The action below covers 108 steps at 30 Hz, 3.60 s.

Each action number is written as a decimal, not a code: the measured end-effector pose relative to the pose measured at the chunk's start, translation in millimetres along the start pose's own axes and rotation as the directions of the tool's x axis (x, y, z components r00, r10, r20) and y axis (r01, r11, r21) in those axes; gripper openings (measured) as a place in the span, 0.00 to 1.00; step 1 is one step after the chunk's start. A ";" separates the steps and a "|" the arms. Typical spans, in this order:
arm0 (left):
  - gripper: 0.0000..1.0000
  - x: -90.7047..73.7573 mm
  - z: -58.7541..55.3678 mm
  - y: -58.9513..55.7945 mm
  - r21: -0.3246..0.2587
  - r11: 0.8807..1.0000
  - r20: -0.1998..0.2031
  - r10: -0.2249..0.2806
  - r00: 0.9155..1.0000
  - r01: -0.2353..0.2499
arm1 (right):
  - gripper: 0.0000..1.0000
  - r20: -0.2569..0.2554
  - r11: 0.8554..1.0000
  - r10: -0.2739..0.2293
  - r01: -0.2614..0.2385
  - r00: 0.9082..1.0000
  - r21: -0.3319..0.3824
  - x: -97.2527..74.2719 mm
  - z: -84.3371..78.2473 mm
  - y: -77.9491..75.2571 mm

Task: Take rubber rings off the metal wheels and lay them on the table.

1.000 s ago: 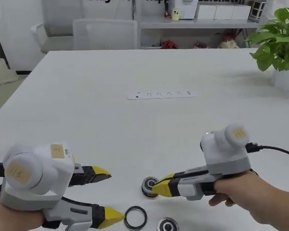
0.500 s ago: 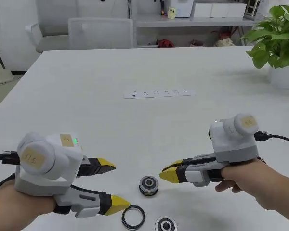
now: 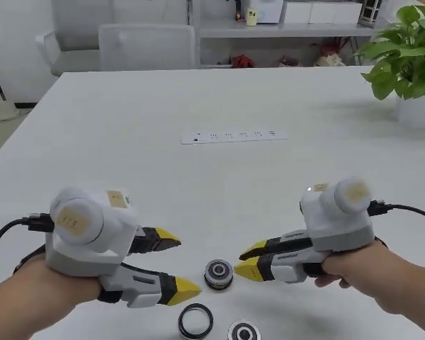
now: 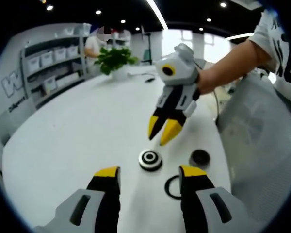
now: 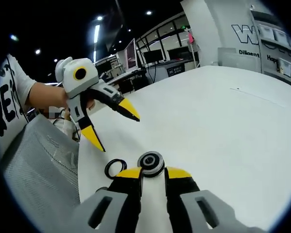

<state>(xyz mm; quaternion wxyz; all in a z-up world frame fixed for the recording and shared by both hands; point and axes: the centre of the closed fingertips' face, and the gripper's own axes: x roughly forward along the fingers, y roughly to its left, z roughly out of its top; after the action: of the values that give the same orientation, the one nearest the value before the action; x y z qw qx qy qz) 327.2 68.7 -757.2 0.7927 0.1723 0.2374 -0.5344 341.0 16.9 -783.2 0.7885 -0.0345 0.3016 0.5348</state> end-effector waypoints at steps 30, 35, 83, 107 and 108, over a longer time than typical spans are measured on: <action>0.36 44.1 -5.0 0.1 -0.036 0.999 -0.025 -0.034 0.999 0.033 | 0.17 -0.036 0.998 0.007 -0.009 0.999 -0.068 19.0 -19.5 1.1; 0.32 48.0 -5.6 -1.5 -0.042 0.998 -0.025 -0.038 0.999 0.037 | 0.17 -0.031 0.997 0.005 -0.007 1.000 -0.075 20.3 -18.7 2.2; 0.13 53.4 -6.7 0.0 -0.053 0.998 -0.017 0.030 0.999 -0.031 | 0.01 -0.017 0.999 -0.029 0.028 0.999 -0.042 18.7 -22.1 -0.9; 0.14 52.7 -7.0 1.1 -0.065 0.996 -0.032 0.054 0.998 -0.056 | 0.00 -0.016 0.999 -0.040 0.040 0.999 0.008 20.4 -21.8 -0.9; 0.14 52.8 -6.8 1.0 -0.066 0.996 -0.032 0.054 0.998 -0.056 | 0.00 -0.017 0.999 -0.041 0.041 0.999 0.008 20.4 -21.8 -0.8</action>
<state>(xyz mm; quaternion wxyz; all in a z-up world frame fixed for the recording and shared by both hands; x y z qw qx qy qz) 343.5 32.2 -792.4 0.8088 0.1603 0.2620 -0.5014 337.2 25.1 -811.6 0.7971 -0.0417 0.3095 0.5168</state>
